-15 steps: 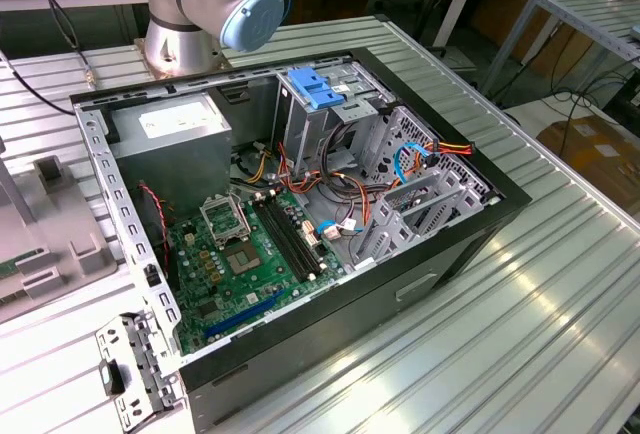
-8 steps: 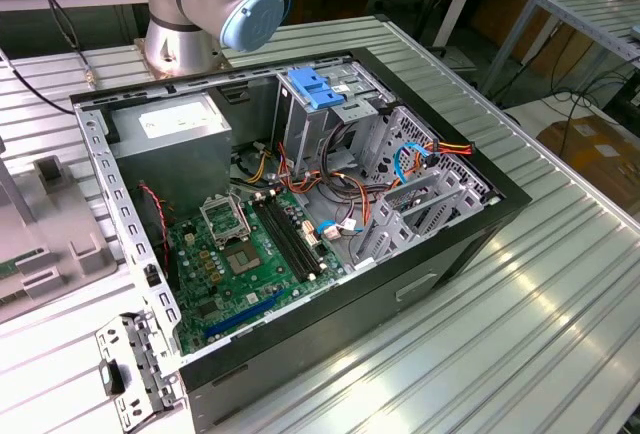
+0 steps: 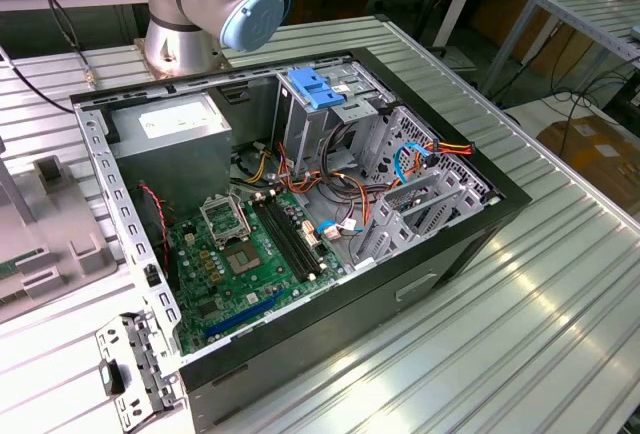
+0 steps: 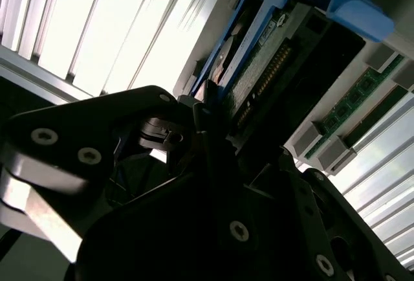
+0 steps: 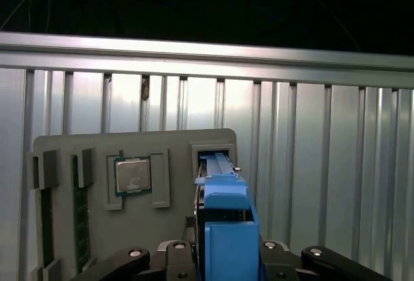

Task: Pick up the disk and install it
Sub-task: 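Pick up the disk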

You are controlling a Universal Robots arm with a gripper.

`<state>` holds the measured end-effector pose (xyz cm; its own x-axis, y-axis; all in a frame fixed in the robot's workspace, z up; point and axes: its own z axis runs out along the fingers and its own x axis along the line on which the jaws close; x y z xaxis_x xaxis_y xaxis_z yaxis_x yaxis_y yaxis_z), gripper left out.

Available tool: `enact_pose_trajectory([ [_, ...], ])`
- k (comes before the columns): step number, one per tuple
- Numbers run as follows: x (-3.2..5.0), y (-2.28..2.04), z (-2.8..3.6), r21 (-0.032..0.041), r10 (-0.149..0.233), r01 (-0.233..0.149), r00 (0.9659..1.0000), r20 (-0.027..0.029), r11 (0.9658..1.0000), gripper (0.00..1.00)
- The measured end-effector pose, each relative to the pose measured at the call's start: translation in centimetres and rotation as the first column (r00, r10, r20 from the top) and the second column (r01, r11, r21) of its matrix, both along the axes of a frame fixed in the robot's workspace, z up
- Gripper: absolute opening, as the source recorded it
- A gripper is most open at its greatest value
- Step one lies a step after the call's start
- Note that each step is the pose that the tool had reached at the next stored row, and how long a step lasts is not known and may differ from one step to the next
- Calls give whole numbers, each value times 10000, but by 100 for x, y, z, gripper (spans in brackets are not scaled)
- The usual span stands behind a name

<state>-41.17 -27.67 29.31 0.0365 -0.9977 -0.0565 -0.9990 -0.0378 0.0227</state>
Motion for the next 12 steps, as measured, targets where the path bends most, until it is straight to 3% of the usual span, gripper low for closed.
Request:
enact_pose_trajectory([
  [12, 0, 0, 60, 0, 0, 0, 10000, 0, 10000, 37],
])
